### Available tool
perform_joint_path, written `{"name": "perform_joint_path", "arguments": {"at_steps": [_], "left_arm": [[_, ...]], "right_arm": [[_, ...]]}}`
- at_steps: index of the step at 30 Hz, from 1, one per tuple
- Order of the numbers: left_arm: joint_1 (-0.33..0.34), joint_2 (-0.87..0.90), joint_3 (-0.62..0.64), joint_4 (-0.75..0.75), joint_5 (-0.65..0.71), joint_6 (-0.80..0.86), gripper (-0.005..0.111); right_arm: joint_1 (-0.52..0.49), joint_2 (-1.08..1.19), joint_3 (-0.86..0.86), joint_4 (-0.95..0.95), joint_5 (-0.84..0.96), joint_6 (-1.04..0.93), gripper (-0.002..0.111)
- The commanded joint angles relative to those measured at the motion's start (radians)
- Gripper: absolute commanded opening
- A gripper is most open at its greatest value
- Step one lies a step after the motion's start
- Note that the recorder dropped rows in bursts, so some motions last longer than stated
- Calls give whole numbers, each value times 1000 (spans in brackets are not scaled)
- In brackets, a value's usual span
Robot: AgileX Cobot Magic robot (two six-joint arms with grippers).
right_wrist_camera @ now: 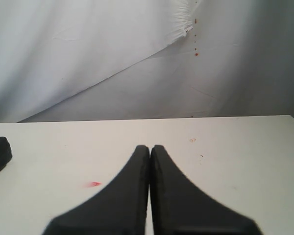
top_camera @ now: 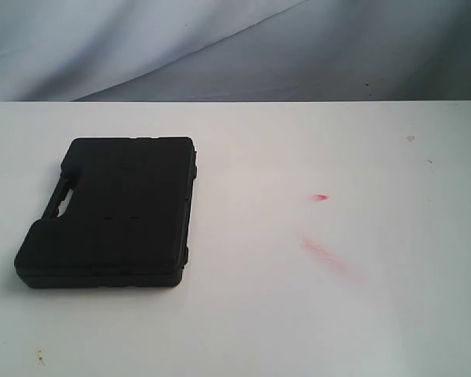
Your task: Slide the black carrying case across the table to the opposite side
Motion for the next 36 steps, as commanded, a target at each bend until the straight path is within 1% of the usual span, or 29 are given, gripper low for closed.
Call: {"name": "perform_joint_path", "arguments": {"at_steps": [1,7,11,12,13,36], "left_arm": [[3,-5,4,19,-14,-1,1],[3,-16,4,17,41,-11,1],[3,-16,4,-26,80,-15,1],[3,-16,4,-72,77,-36,1],[3,-16,4,-86,69,-36,1],[3,-16,4,-86,64,-29,1]], "right_arm": [[-3,-6,3,3,-1,-9,0],[-3,-6,3,3,-1,-9,0],[-3,-6,3,3,-1,-9,0],[-3,-6,3,3,-1,-9,0],[-3,-6,3,3,-1,-9,0],[-3,-6,3,3,-1,-9,0]]}}
